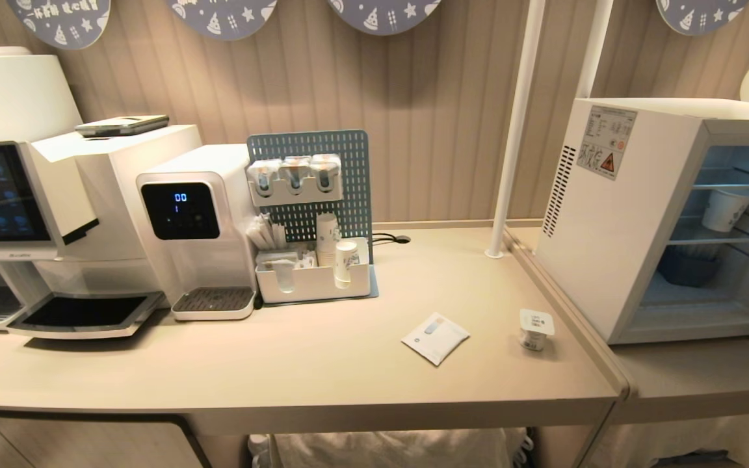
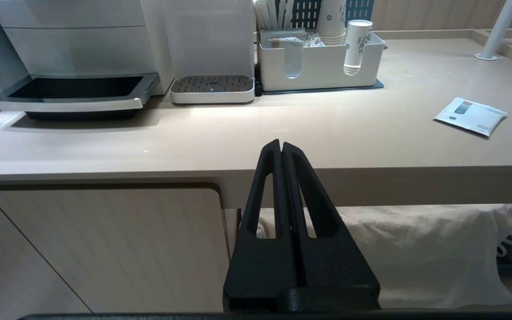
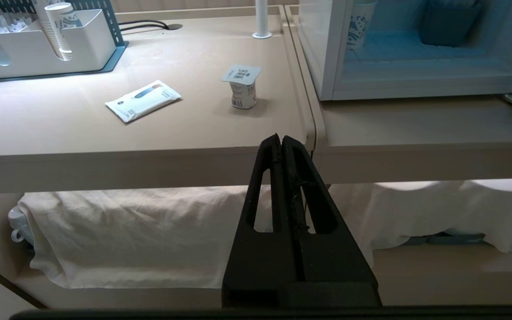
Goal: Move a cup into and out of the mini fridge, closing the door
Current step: Close the freezer door
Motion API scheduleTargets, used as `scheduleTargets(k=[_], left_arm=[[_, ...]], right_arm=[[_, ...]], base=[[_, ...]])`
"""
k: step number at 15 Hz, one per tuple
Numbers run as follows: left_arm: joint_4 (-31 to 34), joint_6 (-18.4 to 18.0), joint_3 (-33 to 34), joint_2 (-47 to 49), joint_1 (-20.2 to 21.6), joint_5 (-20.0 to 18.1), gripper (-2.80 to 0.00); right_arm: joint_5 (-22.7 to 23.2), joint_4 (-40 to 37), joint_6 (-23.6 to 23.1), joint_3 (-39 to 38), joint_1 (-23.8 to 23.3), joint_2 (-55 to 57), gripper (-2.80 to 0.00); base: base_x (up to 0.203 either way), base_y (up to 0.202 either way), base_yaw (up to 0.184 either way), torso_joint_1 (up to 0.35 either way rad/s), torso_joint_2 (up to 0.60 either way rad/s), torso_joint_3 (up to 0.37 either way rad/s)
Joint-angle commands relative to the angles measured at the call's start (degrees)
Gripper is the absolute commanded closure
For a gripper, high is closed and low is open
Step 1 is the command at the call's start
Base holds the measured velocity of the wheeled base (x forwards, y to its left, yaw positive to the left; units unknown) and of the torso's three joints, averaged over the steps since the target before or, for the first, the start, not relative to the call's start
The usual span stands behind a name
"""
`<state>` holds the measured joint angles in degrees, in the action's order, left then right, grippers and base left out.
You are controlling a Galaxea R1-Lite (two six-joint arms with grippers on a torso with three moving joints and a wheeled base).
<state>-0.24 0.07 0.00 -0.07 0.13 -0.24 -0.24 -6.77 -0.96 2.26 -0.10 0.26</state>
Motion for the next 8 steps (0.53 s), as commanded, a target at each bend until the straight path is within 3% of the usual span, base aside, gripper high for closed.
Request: scheduleTargets(k=[1,5,8], left_arm=[[-0.11,0.02,0.09,0.07,0.13,-0.02,0.0],[-0.02,0.02,0.07,0.07,0.04,-0.02,0.0],[-0.06,0.02,0.05,0.07,0.08,-0.02,0.0]], right_arm=[[-0.02,-0.35,0.08,0.21,0.01,0.01,0.0],[-0.11,-0.44,0.7,0.29,0.01,0.01,0.0],[-0.11,-0.44,0.7,0.29,0.01,0.01,0.0]], base=[[0.0,0.0,0.0,0.0,0.0,0.0],[0.0,0.0,0.0,0.0,0.0,0.0],[-0.152,0.0,-0.001,0.004,0.0,0.001]])
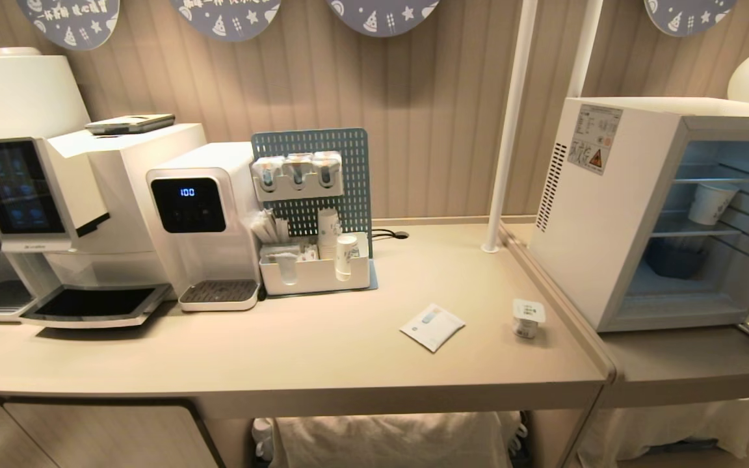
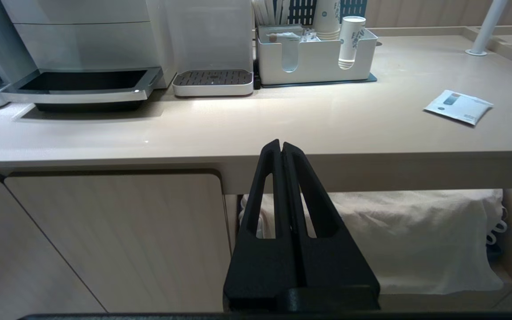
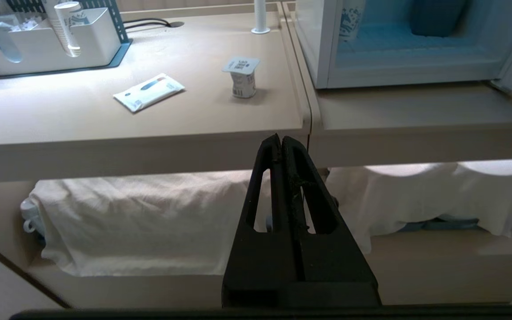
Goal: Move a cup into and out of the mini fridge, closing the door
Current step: Close the freezer door
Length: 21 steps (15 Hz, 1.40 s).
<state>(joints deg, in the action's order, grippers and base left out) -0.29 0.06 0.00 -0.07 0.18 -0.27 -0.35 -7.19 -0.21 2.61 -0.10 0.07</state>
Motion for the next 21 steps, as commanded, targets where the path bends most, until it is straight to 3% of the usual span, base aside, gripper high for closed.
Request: scheduleTargets(k=[1,5,10,21], left_arm=[[0.03,0.03,0.09,0.07,0.06,0.0,0.0],[0.11,-0.23,0.0,0.07,0.03,0.0,0.0],[0.12,-0.24,0.0,0.07,0.08,0.0,0.0],[0.12,-0.25,0.0,0.07,0.01,0.0,0.0]], right_arm=[[0.0,-0.01,-0.06,-0.06,0.01,0.19,0.0],[0.0,-0.01,-0.06,-0.06,0.01,0.19,0.0],[0.0,-0.1,-0.06,-0.06,0.01,0.19,0.0],[0.0,-0.19,-0.14,-0.06,0.01,0.28,0.0]], base=[[-0.199,0.0,0.004,-0.001,0.0,0.0],[-0.172,0.0,0.0,0.001,0.0,-0.001],[-0.001,-0.04,-0.001,0.0,0.0,0.001],[0.0,-0.19,-0.002,0.002,0.0,0.003]])
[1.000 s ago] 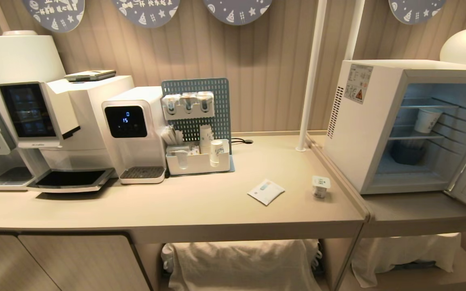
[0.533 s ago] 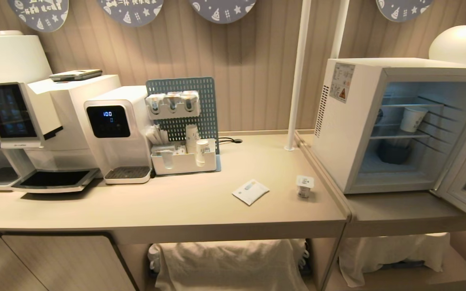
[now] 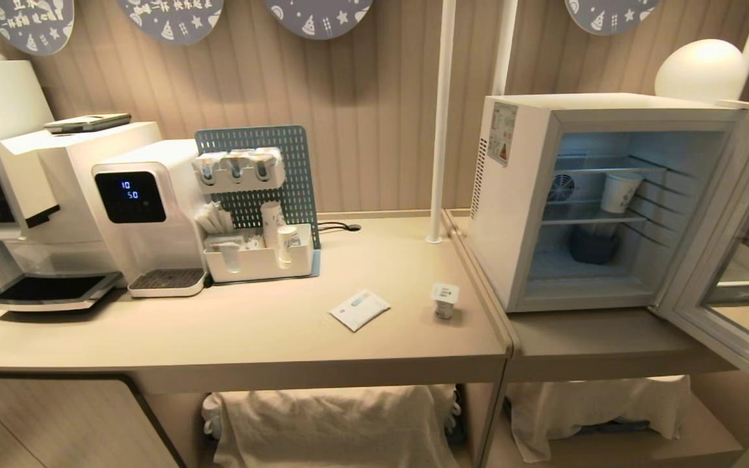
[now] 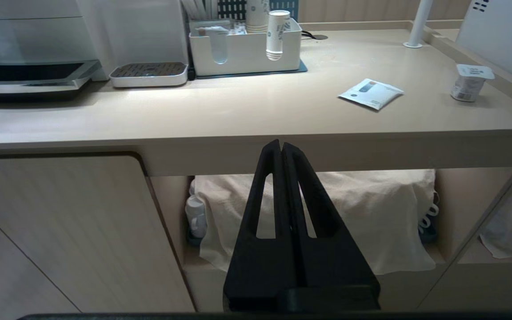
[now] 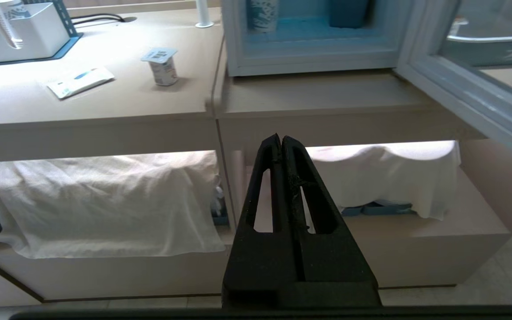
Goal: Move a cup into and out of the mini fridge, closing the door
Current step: Close the freezer door
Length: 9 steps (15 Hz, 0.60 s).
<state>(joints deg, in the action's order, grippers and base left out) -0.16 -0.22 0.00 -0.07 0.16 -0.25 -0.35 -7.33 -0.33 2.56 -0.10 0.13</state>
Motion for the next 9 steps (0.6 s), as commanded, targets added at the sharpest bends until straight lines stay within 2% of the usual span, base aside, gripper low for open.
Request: scheduleTargets(k=[1,9], left_arm=[[-0.02,0.04,0.0,0.07,0.02,-0.01,0.0],[-0.02,0.04,0.0,0.07,0.1,-0.01,0.0]], right_arm=[[0.0,-0.06,-0.02,-0.01,0.01,0.39,0.0],[0.0,-0.06,-0.02,-0.01,0.01,0.57,0.0]], base=[[0.0,-0.189,-0.001,0.002,0.0,-0.001],[0.0,-0.193,0.0,0.004,0.0,0.004]])
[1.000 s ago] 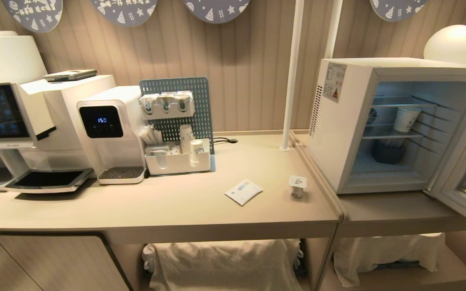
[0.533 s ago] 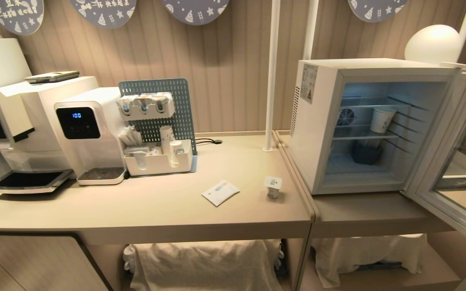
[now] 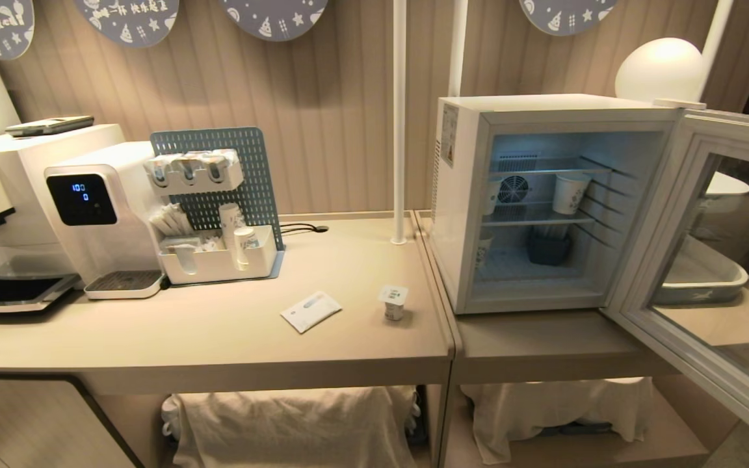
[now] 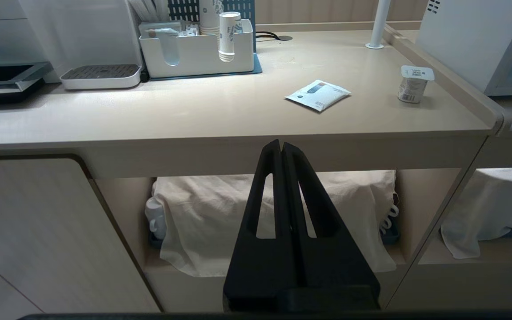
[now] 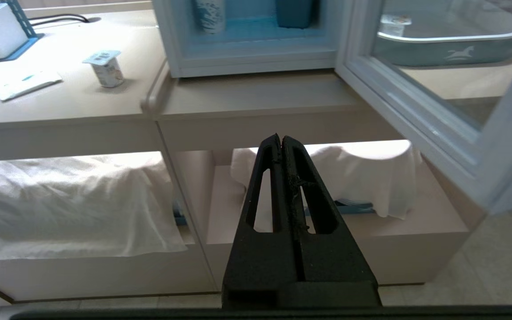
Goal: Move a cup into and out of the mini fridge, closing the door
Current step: Close the freezer door
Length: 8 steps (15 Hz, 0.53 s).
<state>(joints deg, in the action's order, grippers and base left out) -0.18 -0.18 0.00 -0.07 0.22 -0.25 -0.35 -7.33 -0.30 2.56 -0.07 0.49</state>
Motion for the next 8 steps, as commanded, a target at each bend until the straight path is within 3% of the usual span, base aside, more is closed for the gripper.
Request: scheduleTargets(k=[1,8], left_arm=[[0.0,0.0,0.0,0.07,0.03,-0.02,0.0],[0.0,0.0,0.0,0.07,0.02,-0.02,0.0]], right_arm=[[0.0,-0.05,-0.05,-0.01,-0.01,0.3,0.0],[0.0,-0.05,-0.05,-0.01,-0.01,0.39,0.0]], base=[[0.0,-0.198,-0.004,0.001,0.0,0.006],[0.0,-0.189,-0.001,0.003,0.0,0.002]])
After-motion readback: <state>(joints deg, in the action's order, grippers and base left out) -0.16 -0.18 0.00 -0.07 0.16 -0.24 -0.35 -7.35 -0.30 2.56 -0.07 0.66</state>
